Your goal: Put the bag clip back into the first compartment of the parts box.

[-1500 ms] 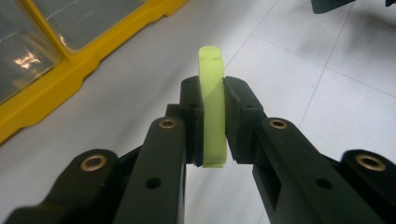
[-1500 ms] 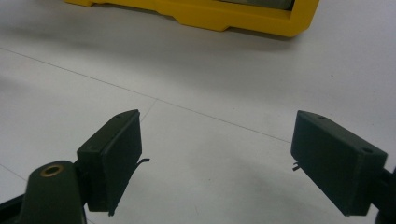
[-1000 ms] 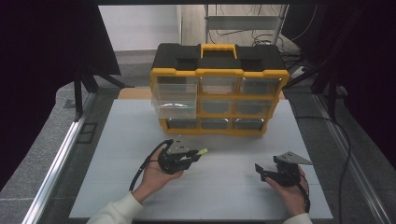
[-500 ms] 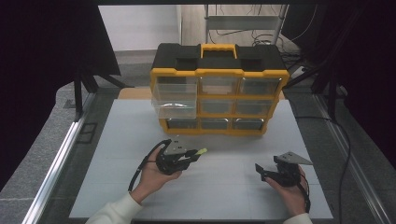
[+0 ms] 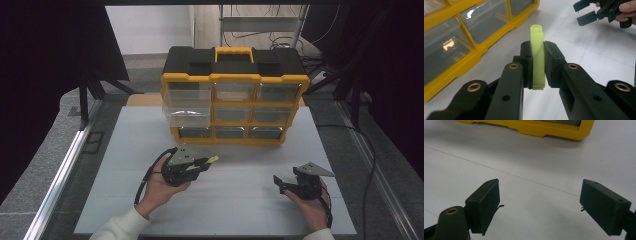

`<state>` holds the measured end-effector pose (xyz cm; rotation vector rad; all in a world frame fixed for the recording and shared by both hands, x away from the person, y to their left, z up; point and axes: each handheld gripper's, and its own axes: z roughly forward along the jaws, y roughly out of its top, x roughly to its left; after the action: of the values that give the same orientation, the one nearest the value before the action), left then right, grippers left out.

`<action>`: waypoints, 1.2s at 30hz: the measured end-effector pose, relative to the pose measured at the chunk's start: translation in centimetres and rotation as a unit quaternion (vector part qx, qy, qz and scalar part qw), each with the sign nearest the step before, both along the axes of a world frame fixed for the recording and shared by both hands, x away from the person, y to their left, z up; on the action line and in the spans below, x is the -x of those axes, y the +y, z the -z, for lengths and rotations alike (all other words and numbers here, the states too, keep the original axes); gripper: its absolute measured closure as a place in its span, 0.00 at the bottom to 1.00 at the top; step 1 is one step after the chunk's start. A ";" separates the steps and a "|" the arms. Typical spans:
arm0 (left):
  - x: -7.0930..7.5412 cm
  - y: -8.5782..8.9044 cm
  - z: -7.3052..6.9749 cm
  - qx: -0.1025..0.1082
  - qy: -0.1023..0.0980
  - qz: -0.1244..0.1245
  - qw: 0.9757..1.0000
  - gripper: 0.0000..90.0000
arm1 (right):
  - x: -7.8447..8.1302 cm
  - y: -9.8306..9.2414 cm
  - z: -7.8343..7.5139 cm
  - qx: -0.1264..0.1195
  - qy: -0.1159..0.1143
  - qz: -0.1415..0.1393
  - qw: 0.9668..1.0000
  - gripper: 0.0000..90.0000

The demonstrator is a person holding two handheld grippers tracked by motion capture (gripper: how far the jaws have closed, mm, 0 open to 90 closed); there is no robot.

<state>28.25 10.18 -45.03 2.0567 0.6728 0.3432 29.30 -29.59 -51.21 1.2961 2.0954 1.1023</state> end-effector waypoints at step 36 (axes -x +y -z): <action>0.1 0.9 -1.3 0.014 -0.021 -0.006 1.000 0.87 | -0.1 0.1 0.1 0.000 0.005 -0.003 1.000 0.18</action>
<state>28.12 11.08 -43.76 2.0140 0.6614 0.3795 29.37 -29.53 -51.35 1.2998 2.1079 1.1001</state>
